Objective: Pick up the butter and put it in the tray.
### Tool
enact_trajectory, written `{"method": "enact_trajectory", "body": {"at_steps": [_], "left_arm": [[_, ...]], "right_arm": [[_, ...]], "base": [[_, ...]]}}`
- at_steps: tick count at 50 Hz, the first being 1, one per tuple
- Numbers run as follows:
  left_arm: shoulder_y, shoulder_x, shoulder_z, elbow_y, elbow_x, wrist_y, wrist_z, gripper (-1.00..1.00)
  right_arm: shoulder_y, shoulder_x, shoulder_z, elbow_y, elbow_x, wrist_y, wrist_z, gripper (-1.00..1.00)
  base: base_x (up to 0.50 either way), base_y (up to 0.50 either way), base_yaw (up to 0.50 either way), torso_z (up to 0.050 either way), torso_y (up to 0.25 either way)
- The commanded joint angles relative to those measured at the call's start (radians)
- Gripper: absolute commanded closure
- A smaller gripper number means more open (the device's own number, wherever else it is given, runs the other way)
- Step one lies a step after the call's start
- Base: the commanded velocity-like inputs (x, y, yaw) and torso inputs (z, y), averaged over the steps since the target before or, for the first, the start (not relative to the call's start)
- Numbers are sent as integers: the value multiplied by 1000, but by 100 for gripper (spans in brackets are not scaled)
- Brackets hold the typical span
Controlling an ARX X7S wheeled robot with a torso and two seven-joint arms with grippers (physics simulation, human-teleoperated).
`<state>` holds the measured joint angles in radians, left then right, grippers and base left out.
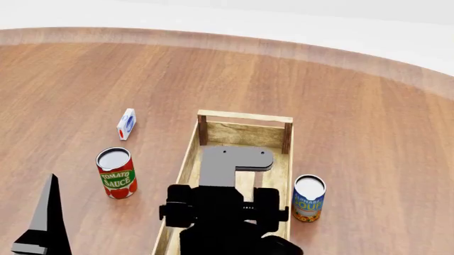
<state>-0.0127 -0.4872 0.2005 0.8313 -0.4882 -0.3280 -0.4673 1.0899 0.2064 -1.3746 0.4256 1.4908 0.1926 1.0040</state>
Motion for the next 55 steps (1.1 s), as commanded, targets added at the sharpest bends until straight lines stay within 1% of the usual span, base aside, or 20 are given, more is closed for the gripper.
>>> {"method": "enact_trajectory", "body": {"at_steps": [1,9,12,13,16,19,24,30,31,34,43,44,45,47,51,53,55], "left_arm": [[-1,-4,1,4,-3,-1,-4,-100],[-2,-3,14,-3,6,3,-1,-100],[-2,-2,19,-7,12,6,-1,-100],[-3,-2,20,-7,13,6,-1,-100],[-3,-1,27,-8,18,7,0,-100],[-2,-2,30,-5,20,6,-1,-100],[-1,-2,38,-6,25,8,0,-100],[-2,-3,62,-18,58,9,2,-100],[-1,-2,64,-19,58,11,3,-100],[-2,-3,69,-18,64,9,2,-100],[-4,0,97,-12,80,2,1,-100],[-4,0,99,-13,81,3,2,-100],[-5,0,101,-13,82,2,2,-100],[-6,0,103,-11,81,0,1,-100],[-6,2,115,-8,87,-2,2,-100],[-4,4,127,-13,95,2,5,-100],[-5,6,136,-19,101,5,8,-100]], "right_arm": [[19,83,-31,-224,-78,-14,90,-100],[18,176,-48,-398,-161,-51,104,-100],[6,216,-45,-479,-216,-90,150,-100],[10,224,-56,-501,-234,-90,123,-100],[1,256,-65,-572,-294,-115,149,-100],[-29,284,-62,-612,-324,-162,130,-100],[-50,330,-96,-671,-395,-152,183,-100],[-106,371,-118,-704,-454,-187,196,-100],[-128,385,-129,-722,-487,-206,193,-100],[-147,402,-139,-747,-537,-231,193,-100],[-203,425,-188,-791,-691,-221,284,-100],[-215,427,-191,-794,-713,-237,283,-100],[-244,433,-187,-787,-727,-301,254,-100],[-266,443,-196,-800,-777,-315,274,-100],[-276,449,-207,-822,-792,-284,309,-100],[-309,451,-209,-808,-814,-310,323,-100],[-319,446,-215,-809,-821,-298,336,-100]], "base": [[0,0,0,0,0],[0,0,0,0,0],[0,0,0,0,0],[0,0,0,0,0],[0,0,0,0,0],[0,0,0,0,0],[0,0,0,0,0],[0,0,0,0,0],[0,0,0,0,0],[0,0,0,0,0],[0,0,0,0,0],[0,0,0,0,0],[0,0,0,0,0],[0,0,0,0,0],[0,0,0,0,0],[0,0,0,0,0],[0,0,0,0,0]]}}
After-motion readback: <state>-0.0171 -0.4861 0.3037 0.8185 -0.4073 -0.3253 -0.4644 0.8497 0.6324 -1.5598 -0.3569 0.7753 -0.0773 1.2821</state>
